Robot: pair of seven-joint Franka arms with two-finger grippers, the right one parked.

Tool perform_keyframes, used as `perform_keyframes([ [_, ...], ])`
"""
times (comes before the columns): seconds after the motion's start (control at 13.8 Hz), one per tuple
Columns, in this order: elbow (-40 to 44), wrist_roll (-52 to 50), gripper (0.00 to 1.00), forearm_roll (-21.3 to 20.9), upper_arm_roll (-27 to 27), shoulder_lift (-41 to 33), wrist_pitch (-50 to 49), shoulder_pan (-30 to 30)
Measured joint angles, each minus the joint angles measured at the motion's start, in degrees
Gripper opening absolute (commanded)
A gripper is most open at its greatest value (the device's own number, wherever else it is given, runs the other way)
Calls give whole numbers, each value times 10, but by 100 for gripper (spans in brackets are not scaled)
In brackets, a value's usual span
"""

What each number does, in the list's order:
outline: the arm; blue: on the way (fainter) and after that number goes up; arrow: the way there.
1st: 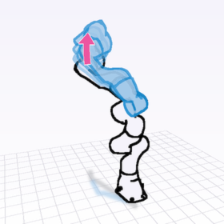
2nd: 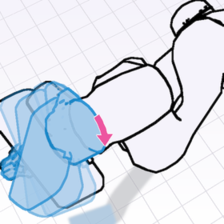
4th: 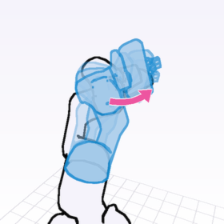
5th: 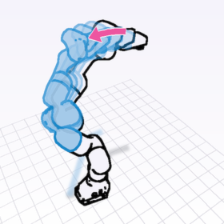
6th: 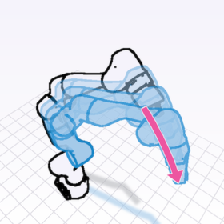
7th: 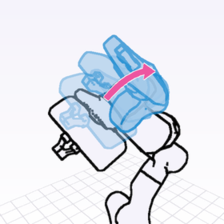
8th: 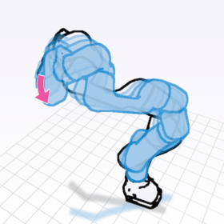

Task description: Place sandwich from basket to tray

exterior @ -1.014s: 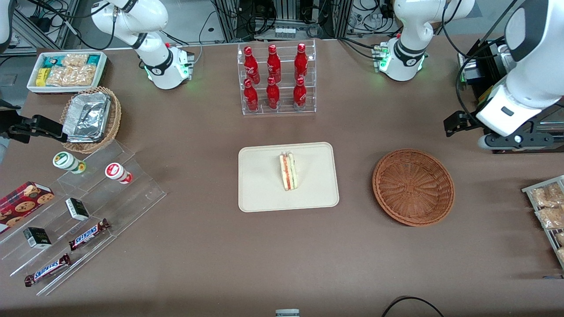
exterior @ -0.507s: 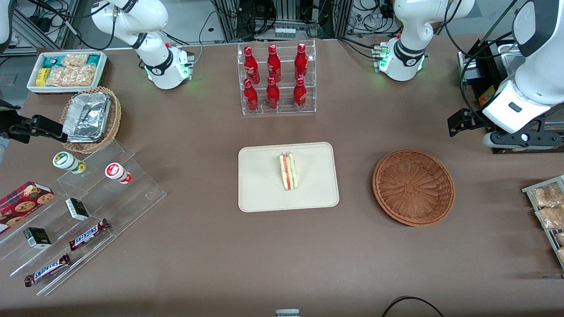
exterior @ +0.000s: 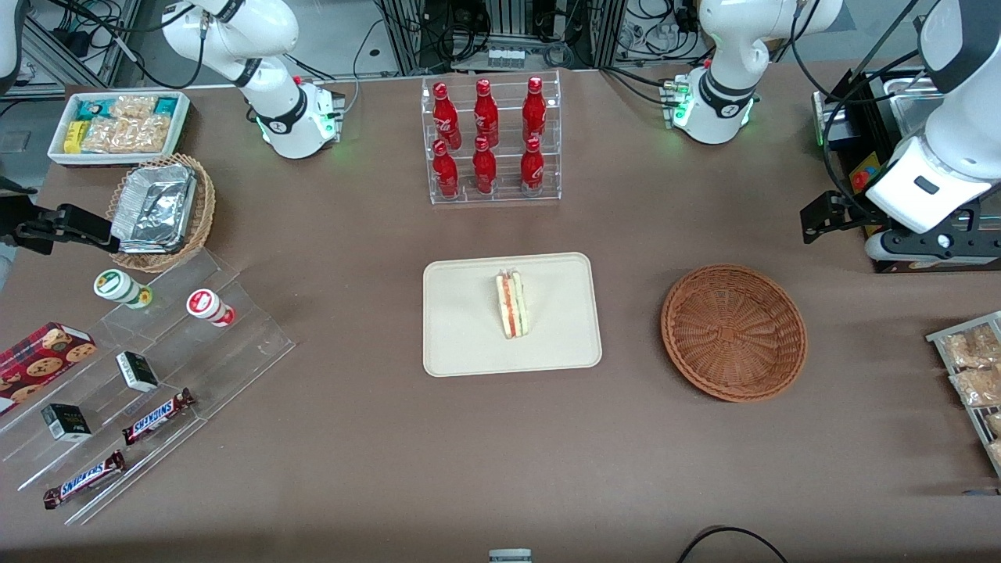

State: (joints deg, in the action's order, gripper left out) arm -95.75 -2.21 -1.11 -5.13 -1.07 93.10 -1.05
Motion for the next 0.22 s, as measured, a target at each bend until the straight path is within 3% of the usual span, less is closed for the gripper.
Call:
perform_keyframes([
  [0.22, 0, 0, 100, 0, 1, 1, -1, 0],
])
